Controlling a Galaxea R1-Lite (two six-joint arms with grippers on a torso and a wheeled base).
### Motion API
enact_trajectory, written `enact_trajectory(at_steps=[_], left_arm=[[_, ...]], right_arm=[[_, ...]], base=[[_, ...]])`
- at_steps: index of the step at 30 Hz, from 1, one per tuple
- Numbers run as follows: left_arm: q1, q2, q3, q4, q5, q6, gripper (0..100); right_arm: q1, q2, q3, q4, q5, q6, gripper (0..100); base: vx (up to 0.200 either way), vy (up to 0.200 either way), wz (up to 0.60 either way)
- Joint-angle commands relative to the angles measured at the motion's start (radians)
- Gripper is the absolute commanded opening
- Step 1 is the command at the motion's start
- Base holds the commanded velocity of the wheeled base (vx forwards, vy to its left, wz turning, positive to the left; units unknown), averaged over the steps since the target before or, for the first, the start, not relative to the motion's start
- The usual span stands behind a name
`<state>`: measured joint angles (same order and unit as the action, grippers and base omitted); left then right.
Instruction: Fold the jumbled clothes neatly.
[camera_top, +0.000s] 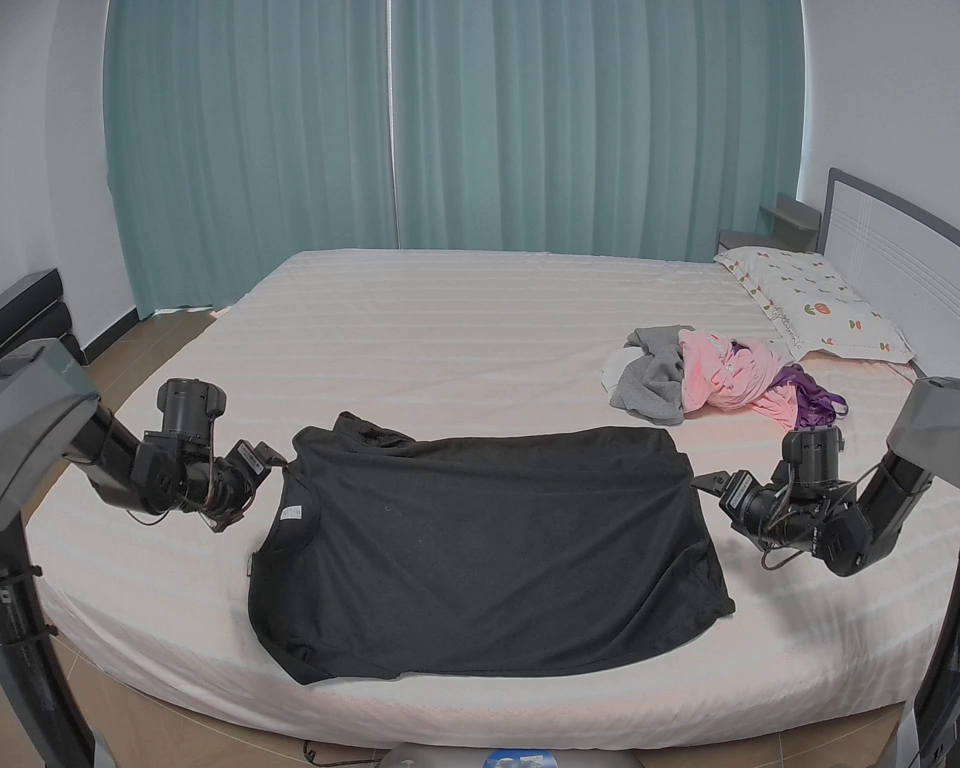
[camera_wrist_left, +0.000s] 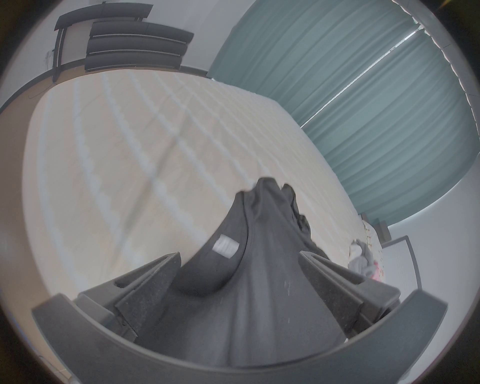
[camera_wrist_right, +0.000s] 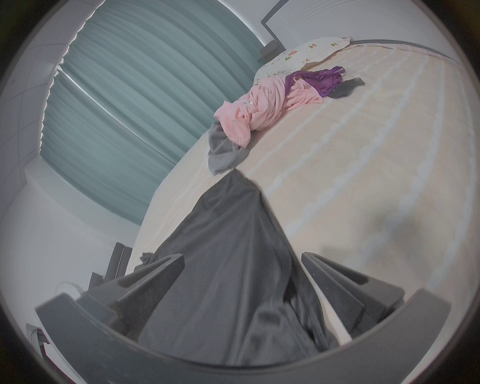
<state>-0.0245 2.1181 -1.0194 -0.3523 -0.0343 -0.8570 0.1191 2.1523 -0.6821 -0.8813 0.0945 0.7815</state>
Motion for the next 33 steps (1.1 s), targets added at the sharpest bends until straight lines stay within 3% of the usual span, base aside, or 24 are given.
enact_trajectory(at_steps=[1, 7, 14, 20, 25, 33], left_arm=[[-0.052, -0.336, 0.309, 0.000, -0.030, -0.034, 100], [-0.104, -0.409, 0.429, -0.002, -0.039, -0.040, 100], [-0.137, -0.391, 0.452, -0.002, -0.065, -0.089, 100], [-0.146, -0.349, 0.492, -0.025, -0.104, -0.088, 100], [-0.146, -0.274, 0.525, -0.099, -0.096, -0.083, 100], [-0.198, -0.133, 0.556, -0.175, -0.003, -0.079, 100]], right_arm=[[0.071, -0.215, 0.239, -0.022, 0.004, 0.004, 100], [0.096, -0.227, 0.308, -0.036, 0.005, 0.007, 100], [0.097, -0.210, 0.362, -0.084, 0.011, 0.007, 100], [0.097, -0.206, 0.368, -0.094, 0.016, 0.009, 100], [0.097, -0.187, 0.366, -0.096, 0.027, 0.009, 100], [0.097, -0.166, 0.366, -0.111, 0.027, 0.009, 100]], base=[[0.000, 0.000, 0.00], [0.000, 0.000, 0.00], [-0.171, 0.000, 0.00], [0.000, 0.000, 0.00], [0.000, 0.000, 0.00], [0.000, 0.000, 0.00]])
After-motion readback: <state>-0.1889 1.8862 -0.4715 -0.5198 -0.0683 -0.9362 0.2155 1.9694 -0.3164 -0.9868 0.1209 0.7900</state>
